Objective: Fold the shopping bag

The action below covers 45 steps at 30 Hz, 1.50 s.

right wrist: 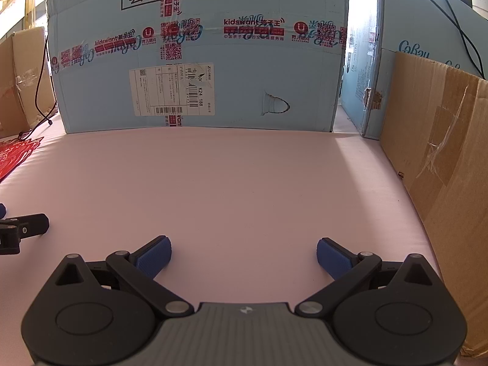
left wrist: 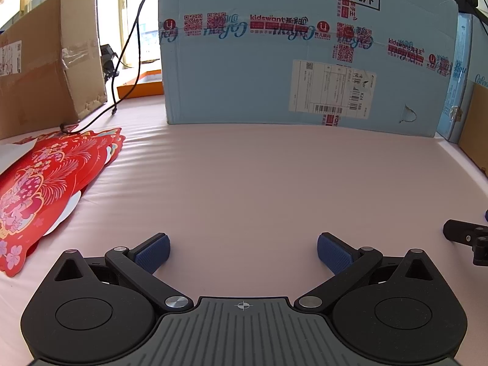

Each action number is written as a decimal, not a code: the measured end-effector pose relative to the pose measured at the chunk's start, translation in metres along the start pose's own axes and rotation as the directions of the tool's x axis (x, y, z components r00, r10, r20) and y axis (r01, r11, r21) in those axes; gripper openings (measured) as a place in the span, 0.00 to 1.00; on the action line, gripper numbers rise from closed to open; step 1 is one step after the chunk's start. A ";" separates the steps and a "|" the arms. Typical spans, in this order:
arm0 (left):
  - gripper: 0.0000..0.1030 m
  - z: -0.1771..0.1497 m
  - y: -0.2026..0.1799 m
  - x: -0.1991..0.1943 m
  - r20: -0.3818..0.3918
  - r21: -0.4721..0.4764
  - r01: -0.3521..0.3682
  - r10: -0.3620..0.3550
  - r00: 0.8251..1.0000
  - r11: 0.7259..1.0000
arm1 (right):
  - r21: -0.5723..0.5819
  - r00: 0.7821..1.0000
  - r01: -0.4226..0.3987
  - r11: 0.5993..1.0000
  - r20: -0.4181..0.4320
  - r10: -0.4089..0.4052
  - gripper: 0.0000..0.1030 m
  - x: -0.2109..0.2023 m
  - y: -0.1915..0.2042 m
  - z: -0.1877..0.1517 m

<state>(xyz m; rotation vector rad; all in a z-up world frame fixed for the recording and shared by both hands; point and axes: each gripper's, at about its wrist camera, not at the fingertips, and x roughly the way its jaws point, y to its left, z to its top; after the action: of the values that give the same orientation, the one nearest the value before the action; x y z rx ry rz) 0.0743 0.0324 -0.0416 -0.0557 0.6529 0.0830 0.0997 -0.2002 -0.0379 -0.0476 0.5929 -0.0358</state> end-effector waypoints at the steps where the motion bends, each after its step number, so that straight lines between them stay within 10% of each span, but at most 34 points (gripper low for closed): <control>1: 1.00 0.000 0.000 0.000 0.000 0.000 0.000 0.000 1.000 1.000 | 0.000 1.000 0.000 1.000 0.000 0.000 1.00 0.000 0.000 0.000; 45: 1.00 0.002 0.001 0.001 -0.001 0.002 0.002 -0.002 1.000 1.000 | -0.001 1.000 0.007 1.000 0.000 -0.007 1.00 0.002 0.004 -0.003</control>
<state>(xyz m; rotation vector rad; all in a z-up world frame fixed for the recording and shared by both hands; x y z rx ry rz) 0.0759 0.0333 -0.0408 -0.0542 0.6540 0.0800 0.0997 -0.1966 -0.0414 -0.0501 0.5929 -0.0421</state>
